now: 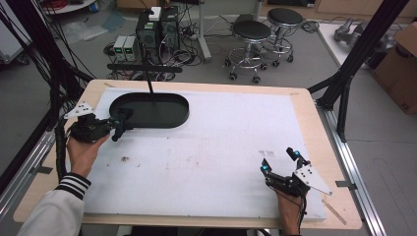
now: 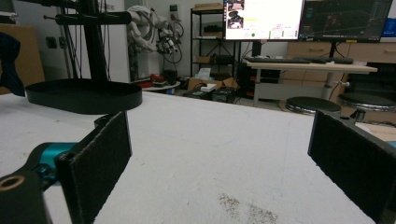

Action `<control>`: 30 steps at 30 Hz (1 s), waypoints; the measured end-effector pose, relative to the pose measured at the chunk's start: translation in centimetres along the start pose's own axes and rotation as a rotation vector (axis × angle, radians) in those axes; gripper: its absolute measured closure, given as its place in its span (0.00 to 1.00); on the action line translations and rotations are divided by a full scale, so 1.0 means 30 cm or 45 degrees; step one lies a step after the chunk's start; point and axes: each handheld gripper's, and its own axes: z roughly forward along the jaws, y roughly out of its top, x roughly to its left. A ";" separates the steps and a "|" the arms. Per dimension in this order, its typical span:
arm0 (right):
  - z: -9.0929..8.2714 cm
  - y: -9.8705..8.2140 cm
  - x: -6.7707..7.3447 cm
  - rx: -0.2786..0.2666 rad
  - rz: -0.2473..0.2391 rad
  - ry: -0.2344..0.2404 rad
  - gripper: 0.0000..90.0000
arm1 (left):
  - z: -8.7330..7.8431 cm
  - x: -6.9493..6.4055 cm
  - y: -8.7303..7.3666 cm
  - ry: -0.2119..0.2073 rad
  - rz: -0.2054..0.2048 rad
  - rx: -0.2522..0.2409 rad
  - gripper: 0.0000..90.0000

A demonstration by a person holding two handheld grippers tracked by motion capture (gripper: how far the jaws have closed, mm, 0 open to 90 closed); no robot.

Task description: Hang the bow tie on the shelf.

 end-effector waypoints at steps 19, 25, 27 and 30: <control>0.000 0.000 0.000 0.000 0.001 0.000 0.06 | 0.004 0.011 0.122 0.086 0.008 -0.101 0.98; 0.000 0.000 0.000 -0.002 0.002 0.000 0.06 | 0.011 0.022 0.164 0.119 0.007 -0.129 0.98; 0.000 0.000 0.000 -0.001 0.000 0.000 0.06 | 0.014 0.027 0.176 0.125 0.004 -0.135 0.98; -0.001 0.000 0.000 0.000 0.000 -0.001 0.06 | 0.017 0.034 0.197 0.132 -0.005 -0.152 0.98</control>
